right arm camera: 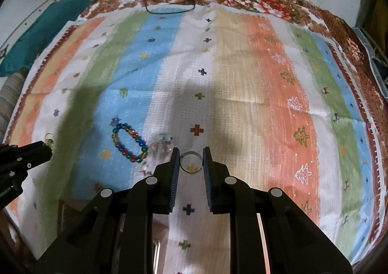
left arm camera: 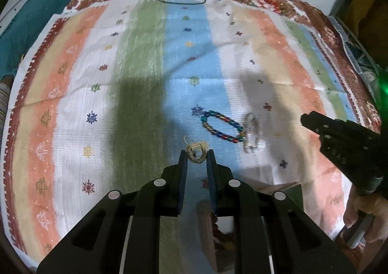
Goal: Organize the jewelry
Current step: 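Lift both held rings and carry them over the silver tin, then lower both rings into the tin and open both tools, then move both open tools toward the multicolour bracelet and the clear crystal, then grasp the multicolour bead bracelet with the left tool while the right tool grasps the clear crystal, then lift both held pieces and carry them over the silver tin, then lower both pieces into the tin and open both tools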
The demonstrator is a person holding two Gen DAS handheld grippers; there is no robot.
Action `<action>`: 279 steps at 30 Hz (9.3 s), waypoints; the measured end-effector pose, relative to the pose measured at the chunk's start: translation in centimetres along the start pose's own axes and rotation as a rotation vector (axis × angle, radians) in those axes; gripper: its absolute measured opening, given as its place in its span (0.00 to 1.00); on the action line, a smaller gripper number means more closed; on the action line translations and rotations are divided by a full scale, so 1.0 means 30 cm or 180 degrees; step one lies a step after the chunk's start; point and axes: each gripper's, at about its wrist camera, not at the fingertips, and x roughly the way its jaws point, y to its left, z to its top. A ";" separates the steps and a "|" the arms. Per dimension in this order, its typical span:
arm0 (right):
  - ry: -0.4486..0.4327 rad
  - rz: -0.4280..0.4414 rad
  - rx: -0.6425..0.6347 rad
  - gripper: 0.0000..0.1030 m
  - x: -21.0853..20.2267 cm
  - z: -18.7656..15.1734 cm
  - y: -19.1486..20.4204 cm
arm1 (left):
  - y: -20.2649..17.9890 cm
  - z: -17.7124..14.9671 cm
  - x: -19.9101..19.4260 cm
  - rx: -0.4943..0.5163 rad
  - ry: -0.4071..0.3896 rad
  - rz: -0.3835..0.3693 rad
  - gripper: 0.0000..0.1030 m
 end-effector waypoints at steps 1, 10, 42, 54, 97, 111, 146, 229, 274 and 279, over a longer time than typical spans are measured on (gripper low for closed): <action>-0.0020 0.0000 -0.0011 0.19 -0.011 -0.005 0.003 | -0.010 -0.006 -0.010 0.0016 -0.0014 -0.0008 0.15; -0.0169 0.0115 -0.0061 0.19 -0.107 -0.048 0.025 | -0.090 -0.058 -0.098 0.0162 -0.0155 -0.0101 0.15; -0.0372 0.0444 -0.0328 0.19 -0.299 -0.226 0.112 | -0.139 -0.172 -0.268 0.0231 -0.0460 -0.0285 0.15; -0.0335 0.0608 -0.0439 0.19 -0.327 -0.291 0.148 | -0.149 -0.208 -0.289 0.0231 -0.0479 -0.0309 0.15; -0.0099 0.0380 -0.0034 0.68 -0.188 -0.189 -0.005 | -0.029 -0.096 -0.124 -0.0146 -0.0313 0.0107 0.56; -0.0012 0.0274 0.0036 0.73 -0.080 -0.133 -0.018 | -0.034 -0.039 0.000 -0.0067 -0.0153 0.0124 0.60; 0.0167 0.0249 0.0008 0.73 0.166 -0.033 -0.008 | 0.006 0.084 0.275 0.0129 0.0148 0.0094 0.60; -0.0097 0.0328 -0.0267 0.10 0.010 -0.044 0.045 | -0.030 0.044 0.082 0.0232 -0.0079 0.0186 0.09; -0.0598 0.0475 -0.0287 0.10 -0.286 -0.173 0.084 | -0.161 -0.134 -0.237 0.0292 -0.0539 -0.0112 0.09; -0.0628 0.0504 -0.0329 0.10 -0.317 -0.204 0.095 | -0.170 -0.170 -0.263 0.0306 -0.0578 -0.0153 0.09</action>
